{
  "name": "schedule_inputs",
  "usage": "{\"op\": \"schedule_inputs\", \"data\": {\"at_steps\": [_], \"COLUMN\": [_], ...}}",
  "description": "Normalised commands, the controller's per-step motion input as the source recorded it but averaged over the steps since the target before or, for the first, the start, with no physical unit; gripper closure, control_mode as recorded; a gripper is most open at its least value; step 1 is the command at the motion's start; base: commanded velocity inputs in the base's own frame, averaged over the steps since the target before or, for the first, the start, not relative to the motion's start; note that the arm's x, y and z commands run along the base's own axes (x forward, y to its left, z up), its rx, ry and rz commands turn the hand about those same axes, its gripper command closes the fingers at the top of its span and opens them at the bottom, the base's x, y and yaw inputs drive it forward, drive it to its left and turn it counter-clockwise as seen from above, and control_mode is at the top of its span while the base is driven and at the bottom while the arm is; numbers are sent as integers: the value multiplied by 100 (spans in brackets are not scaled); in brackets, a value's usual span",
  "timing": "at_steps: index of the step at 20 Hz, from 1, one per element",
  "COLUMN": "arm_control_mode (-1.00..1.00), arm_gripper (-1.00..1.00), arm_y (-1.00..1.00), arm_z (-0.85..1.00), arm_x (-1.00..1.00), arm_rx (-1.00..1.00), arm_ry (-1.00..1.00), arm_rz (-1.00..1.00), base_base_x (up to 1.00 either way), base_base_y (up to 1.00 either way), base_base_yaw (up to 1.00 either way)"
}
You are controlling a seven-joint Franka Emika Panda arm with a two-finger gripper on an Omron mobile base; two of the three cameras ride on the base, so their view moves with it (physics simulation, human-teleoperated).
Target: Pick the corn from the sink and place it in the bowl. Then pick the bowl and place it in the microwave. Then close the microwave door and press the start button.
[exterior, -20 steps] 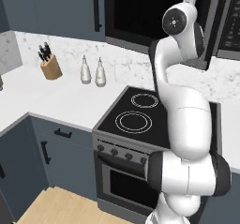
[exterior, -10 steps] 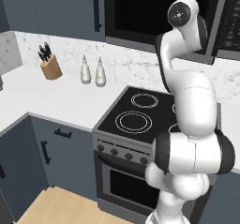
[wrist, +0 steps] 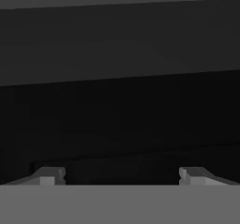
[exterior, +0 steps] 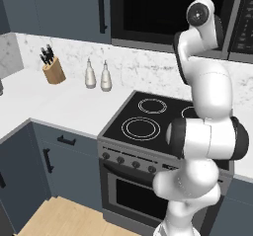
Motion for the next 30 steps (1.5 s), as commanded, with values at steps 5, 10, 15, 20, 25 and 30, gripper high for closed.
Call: {"op": "schedule_inputs", "data": {"at_steps": [5,10,15,20,25,30], "arm_control_mode": [-100,-100,-100,-100,-100,-100], "arm_gripper": [-100,-100,-100,-100,-100,-100], "arm_y": [-23,-14,17,22,7,0], "arm_z": [-46,-59,-16,8,15,5], "arm_x": [99,70,-39,-97,-97,-89], "arm_rx": [0,0,0,0,-9,-18], "arm_ry": [0,-1,-10,-2,18,29], "arm_rz": [0,0,0,0,1,8], "base_base_x": [0,0,0,0,0,0], "base_base_y": [0,0,0,0,0,0], "base_base_yaw": [0,0,0,0,0,0]}}
